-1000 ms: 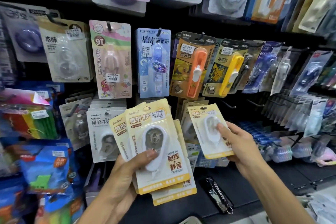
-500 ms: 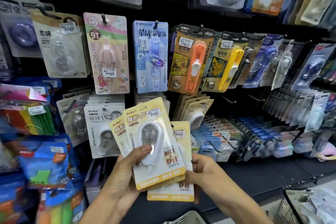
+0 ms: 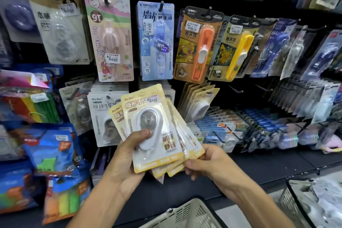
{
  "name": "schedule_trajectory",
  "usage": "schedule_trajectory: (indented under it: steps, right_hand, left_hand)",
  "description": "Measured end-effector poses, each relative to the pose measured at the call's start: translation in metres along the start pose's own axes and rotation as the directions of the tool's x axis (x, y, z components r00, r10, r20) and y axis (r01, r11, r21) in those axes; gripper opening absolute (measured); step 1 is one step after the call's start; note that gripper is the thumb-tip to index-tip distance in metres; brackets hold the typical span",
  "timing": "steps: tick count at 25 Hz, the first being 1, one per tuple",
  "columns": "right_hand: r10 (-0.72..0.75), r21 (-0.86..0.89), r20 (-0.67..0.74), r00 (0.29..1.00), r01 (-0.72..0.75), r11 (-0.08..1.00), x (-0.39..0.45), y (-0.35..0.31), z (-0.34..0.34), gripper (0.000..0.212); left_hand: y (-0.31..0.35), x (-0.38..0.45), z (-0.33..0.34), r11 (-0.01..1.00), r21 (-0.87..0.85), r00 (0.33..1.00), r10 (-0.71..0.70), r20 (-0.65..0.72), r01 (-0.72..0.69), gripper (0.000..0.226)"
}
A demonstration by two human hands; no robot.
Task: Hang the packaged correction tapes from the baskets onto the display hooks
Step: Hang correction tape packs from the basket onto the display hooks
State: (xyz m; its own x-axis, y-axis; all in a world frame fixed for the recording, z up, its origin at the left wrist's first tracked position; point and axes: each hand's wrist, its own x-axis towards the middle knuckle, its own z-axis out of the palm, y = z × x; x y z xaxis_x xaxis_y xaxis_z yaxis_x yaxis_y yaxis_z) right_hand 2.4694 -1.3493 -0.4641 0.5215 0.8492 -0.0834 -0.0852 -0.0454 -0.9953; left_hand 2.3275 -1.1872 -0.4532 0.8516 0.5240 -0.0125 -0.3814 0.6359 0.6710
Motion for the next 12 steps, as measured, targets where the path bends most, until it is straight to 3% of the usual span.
schedule_trajectory:
  steps: [4, 6, 9, 12]
  right_hand:
    - [0.036, 0.115, -0.125, 0.991, -0.021, 0.993, -0.001, 0.009, 0.004, 0.008]
    - [0.04, 0.22, -0.218, 0.975, 0.009, 0.975, 0.001, 0.012, 0.002, 0.016]
    - [0.031, 0.299, -0.475, 0.879, 0.128, 0.946, 0.001, 0.006, -0.017, 0.015]
    - [-0.004, 0.294, -0.591, 0.807, 0.22, 0.93, -0.003, -0.001, -0.035, 0.017]
  left_hand:
    - [0.003, -0.001, -0.002, 0.996, 0.052, 0.996, -0.064, -0.057, 0.067, 0.02]
    - [0.003, -0.001, -0.003, 0.994, 0.073, 0.995, -0.081, -0.066, 0.086, 0.017]
    - [0.006, 0.0, -0.01, 0.997, 0.066, 0.995, -0.043, -0.093, 0.049, 0.027]
    - [0.009, 0.001, -0.015, 0.992, 0.125, 0.995, -0.01, -0.097, 0.022, 0.049]
